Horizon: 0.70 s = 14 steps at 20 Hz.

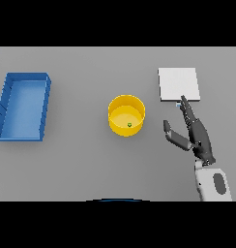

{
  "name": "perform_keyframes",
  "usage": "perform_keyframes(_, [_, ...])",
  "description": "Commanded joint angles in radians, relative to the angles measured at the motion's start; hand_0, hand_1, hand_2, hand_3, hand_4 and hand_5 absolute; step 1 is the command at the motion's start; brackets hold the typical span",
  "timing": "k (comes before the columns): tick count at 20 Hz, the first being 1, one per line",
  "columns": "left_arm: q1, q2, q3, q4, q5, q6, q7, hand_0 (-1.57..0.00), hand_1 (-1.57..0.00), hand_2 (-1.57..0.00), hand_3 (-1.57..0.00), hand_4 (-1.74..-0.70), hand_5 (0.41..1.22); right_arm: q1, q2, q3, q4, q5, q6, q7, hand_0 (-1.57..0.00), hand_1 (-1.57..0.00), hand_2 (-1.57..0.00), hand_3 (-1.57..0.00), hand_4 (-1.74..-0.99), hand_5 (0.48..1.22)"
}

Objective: Pick up the red beaker and tilt it to pour out 1 green nut into yellow bowl. Pick up the yellow bowl and place it on the metallic measuring scale.

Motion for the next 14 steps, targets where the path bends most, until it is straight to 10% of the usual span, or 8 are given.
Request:
perform_keyframes(1, [0.03,0.001,0.001,-0.04,0.006,0.007,0.01,-1.57,-1.57,-1.57,-1.36,-1.74,1.221,-0.007,0.0,0.002,-0.005,0.012,-0.011,0.009,0.0,0.0,0.0,0.0,-1.323,0.724])
perform_keyframes(7, [0.161,-0.03,0.019,-0.21,0.018,-0.012,0.054,-1.57,-1.57,-1.57,-1.44,-1.59,0.962,-0.001,0.007,0.009,0.002,0.018,-0.012,-0.004,0.0,0.0,0.0,0.0,-1.326,0.728])
perform_keyframes(10, [0.205,-0.046,0.027,-0.263,0.038,-0.057,0.053,-1.57,-1.57,-1.57,-0.93,-1.25,0.81,-0.013,0.003,0.002,0.01,0.01,-0.007,-0.006,0.0,0.0,0.0,0.0,-1.327,0.73])
perform_keyframes(12, [0.234,-0.059,0.044,-0.344,0.098,-0.116,0.05,-1.44,-1.29,-1.16,-0.71,-1.05,0.757,-0.01,0.006,0.007,0.004,0.022,-0.016,0.002,0.0,0.0,0.0,0.0,-1.32,0.731])
perform_keyframes(14, [0.254,-0.06,0.06,-0.386,0.141,-0.178,0.053,-0.98,-0.83,-0.75,-0.46,-0.92,0.716,-0.019,0.01,0.002,0.01,0.014,-0.017,0.015,0.0,0.0,0.0,0.0,-1.321,0.727])
